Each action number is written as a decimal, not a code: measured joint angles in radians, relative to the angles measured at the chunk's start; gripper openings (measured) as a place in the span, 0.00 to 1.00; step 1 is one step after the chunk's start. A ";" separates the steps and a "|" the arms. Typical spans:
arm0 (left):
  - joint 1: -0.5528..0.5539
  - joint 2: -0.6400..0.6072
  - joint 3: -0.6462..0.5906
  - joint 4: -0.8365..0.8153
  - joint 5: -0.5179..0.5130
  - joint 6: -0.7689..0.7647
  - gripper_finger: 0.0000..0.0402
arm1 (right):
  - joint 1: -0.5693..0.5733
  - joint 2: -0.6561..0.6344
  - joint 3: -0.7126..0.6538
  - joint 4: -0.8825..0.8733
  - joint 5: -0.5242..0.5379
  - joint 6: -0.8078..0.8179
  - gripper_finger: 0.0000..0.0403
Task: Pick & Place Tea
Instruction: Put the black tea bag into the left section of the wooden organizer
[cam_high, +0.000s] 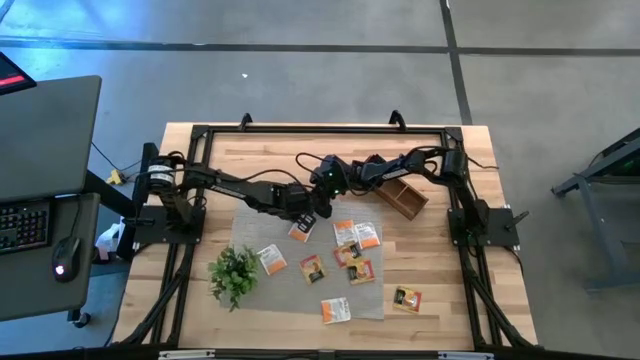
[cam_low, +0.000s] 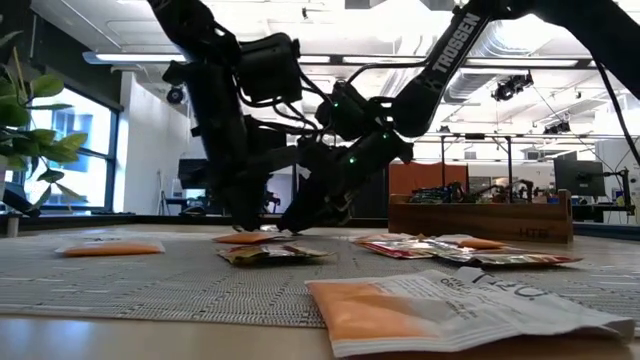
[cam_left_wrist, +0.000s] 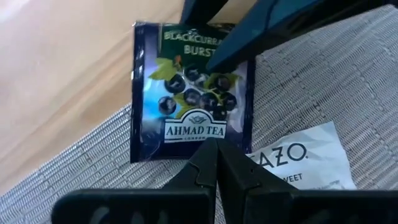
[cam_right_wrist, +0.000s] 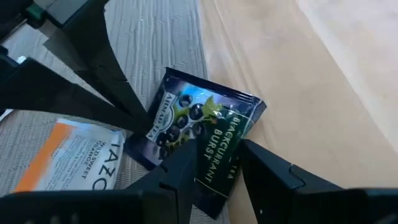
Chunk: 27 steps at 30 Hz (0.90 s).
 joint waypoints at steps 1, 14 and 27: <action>0.000 0.000 0.000 0.004 -0.003 0.009 0.00 | 0.000 0.000 0.000 -0.002 -0.006 0.001 0.30; -0.001 0.000 0.000 0.003 -0.018 0.016 0.00 | 0.002 0.000 0.000 -0.021 0.058 -0.084 0.09; -0.014 -0.023 0.000 -0.027 -0.053 -0.028 0.00 | -0.008 -0.041 -0.002 -0.071 0.110 -0.139 0.02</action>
